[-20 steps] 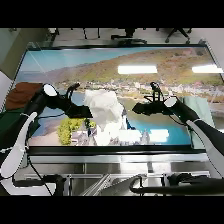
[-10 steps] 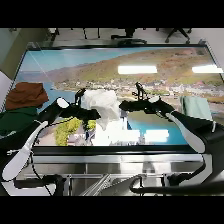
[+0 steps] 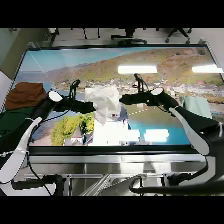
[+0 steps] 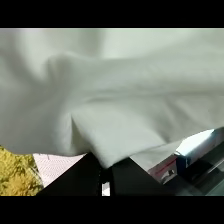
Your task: Fold the shirts.
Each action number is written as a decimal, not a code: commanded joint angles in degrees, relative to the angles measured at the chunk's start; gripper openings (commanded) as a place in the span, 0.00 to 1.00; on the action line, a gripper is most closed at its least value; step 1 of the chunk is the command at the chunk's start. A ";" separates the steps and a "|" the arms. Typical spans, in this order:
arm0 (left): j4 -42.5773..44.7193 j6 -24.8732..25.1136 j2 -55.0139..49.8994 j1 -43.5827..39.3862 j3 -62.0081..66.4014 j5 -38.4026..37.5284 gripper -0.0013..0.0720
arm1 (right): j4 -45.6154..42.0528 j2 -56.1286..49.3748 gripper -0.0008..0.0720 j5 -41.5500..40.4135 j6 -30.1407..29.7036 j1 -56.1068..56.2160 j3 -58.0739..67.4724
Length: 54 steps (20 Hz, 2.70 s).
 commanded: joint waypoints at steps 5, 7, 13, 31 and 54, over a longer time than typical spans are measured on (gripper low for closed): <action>1.36 -0.81 14.60 6.84 8.20 -10.03 0.03 | -2.67 20.31 0.04 3.72 0.66 -6.45 0.26; 1.42 -2.58 19.34 8.11 12.15 -12.46 0.03 | -2.67 26.93 0.04 3.63 0.68 -6.93 0.26; 1.66 -3.63 33.22 10.23 21.84 -14.53 0.03 | -7.74 45.42 0.04 0.07 -0.17 -6.93 1.68; 5.99 2.67 19.71 4.52 1.44 -6.01 0.03 | -20.41 13.55 0.04 16.79 4.83 -6.84 5.77; 5.88 1.36 -7.48 21.81 17.86 -29.44 0.93 | -17.62 26.10 0.83 2.19 31.39 12.02 -34.99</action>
